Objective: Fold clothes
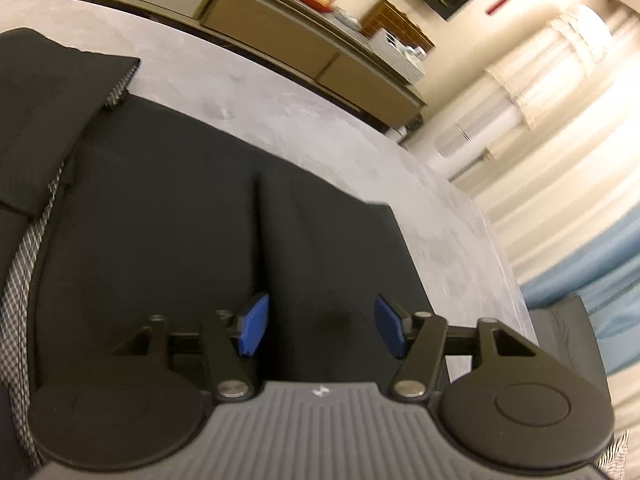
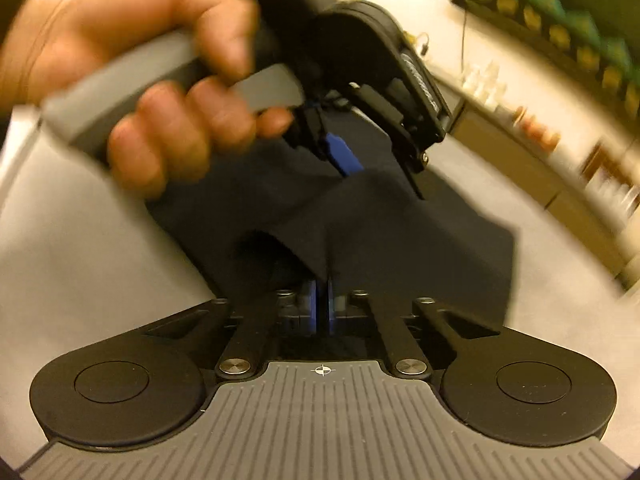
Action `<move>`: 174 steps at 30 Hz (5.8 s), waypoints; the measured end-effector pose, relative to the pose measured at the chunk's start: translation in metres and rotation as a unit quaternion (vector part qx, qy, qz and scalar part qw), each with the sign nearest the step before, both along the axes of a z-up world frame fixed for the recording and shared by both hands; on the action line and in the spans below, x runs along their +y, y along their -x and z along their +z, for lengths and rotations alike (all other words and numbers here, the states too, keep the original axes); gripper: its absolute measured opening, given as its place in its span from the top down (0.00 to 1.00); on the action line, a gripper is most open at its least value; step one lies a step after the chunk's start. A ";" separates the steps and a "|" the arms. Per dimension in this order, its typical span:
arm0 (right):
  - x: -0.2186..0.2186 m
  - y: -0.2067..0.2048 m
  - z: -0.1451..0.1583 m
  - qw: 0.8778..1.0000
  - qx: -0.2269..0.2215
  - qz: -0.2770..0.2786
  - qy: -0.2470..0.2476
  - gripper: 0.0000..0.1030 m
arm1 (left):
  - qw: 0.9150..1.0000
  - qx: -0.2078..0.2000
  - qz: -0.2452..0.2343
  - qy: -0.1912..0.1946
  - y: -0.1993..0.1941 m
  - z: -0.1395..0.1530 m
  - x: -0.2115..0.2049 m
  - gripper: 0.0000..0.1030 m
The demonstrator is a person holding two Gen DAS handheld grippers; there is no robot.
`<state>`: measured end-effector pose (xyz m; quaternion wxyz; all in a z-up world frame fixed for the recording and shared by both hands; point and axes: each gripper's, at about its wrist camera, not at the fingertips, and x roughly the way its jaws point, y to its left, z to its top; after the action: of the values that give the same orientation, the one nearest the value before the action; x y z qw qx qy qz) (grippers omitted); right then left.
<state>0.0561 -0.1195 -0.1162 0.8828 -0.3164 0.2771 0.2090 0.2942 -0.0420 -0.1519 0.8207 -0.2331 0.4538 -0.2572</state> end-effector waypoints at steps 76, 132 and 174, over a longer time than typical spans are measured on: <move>-0.158 -0.060 0.009 0.886 0.191 -0.227 -0.357 0.42 | 0.990 -0.047 0.071 -0.109 0.077 0.013 0.027 0.39; 0.165 -0.026 -0.018 0.995 -0.070 0.028 0.058 0.91 | 0.995 -0.022 0.100 0.009 0.035 0.039 0.283 0.85; 0.159 0.026 0.011 0.991 -0.055 0.022 0.119 0.97 | 0.980 0.063 0.163 0.096 0.063 -0.004 0.313 0.72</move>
<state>0.0298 0.0390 -0.1055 0.8477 -0.4366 0.2443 0.1763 0.2313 0.2708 -0.1556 0.7951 -0.3977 0.4337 -0.1468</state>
